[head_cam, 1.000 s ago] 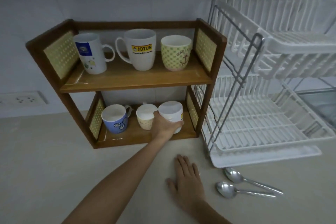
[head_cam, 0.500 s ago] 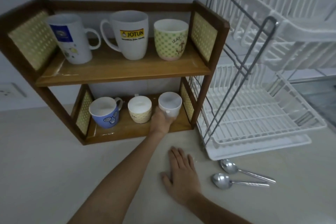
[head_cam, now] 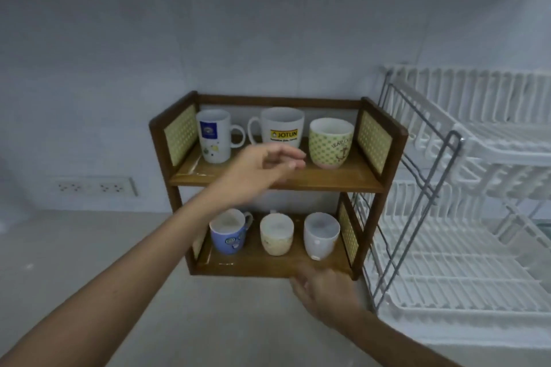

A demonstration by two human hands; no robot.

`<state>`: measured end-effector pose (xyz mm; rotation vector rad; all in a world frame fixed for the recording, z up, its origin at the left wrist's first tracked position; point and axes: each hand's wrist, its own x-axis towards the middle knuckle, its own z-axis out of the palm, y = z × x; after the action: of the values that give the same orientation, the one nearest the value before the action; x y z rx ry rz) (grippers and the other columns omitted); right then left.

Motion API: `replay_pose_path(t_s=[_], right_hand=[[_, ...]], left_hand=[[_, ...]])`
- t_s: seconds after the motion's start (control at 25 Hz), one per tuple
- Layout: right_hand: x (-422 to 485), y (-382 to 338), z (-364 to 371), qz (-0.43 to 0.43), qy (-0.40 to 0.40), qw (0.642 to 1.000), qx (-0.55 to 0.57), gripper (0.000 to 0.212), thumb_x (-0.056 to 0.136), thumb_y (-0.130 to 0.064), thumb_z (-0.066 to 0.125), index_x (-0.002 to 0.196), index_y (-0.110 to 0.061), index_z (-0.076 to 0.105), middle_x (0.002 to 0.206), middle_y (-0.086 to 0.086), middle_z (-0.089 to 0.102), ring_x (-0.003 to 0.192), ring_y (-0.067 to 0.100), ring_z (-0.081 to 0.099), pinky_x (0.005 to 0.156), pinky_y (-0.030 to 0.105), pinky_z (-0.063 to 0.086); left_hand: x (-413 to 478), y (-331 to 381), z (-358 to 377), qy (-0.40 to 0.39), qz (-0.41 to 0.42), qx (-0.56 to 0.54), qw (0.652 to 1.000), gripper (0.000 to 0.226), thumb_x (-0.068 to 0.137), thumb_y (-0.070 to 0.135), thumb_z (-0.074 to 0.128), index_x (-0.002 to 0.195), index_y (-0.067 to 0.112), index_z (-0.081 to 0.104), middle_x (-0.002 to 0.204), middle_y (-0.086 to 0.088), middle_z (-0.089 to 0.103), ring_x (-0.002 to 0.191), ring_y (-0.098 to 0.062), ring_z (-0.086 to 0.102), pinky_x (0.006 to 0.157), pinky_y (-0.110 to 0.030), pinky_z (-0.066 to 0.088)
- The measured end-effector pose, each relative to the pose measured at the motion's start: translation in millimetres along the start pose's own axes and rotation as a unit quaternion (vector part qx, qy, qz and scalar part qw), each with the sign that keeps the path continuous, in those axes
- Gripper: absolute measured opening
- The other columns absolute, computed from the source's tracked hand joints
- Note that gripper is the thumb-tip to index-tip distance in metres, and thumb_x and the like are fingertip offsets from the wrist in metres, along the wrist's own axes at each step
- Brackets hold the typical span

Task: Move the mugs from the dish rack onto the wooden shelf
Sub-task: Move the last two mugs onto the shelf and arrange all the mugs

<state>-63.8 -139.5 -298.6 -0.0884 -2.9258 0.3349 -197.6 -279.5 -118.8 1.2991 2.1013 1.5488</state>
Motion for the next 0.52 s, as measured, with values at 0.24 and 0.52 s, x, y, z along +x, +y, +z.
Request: replay_pose_path(t_s=[0.24,0.52], right_hand=[[121.3,-32.3,-173.0,-0.162,0.205,0.964,-0.057,0.022,0.089,-0.033,0.045,0.098,-0.021,0.061,0.087,0.004,0.067,0.077,0.022,0.063,0.055,0.029,0.043],[230.1,-15.4,-220.6,-0.061,-0.093,0.99,-0.086,0.088,0.08,-0.064,0.055,0.149,-0.025,0.016,0.157,0.006,0.023,0.14,0.027,0.027,0.111,0.043,0.03]], left_hand=[[60.7,50.7,-104.1,-0.027,-0.132,0.376,0.917,0.056,0.09,0.026,0.061,0.141,0.024,0.037,0.145,0.001,0.045,0.131,-0.019,0.044,0.105,-0.032,0.04],[77.5,19.3,-124.1,-0.171,-0.237,0.528,0.798,0.064,0.093,0.022,0.054,0.148,0.033,0.023,0.157,0.0,0.027,0.14,-0.022,0.031,0.108,-0.035,0.031]])
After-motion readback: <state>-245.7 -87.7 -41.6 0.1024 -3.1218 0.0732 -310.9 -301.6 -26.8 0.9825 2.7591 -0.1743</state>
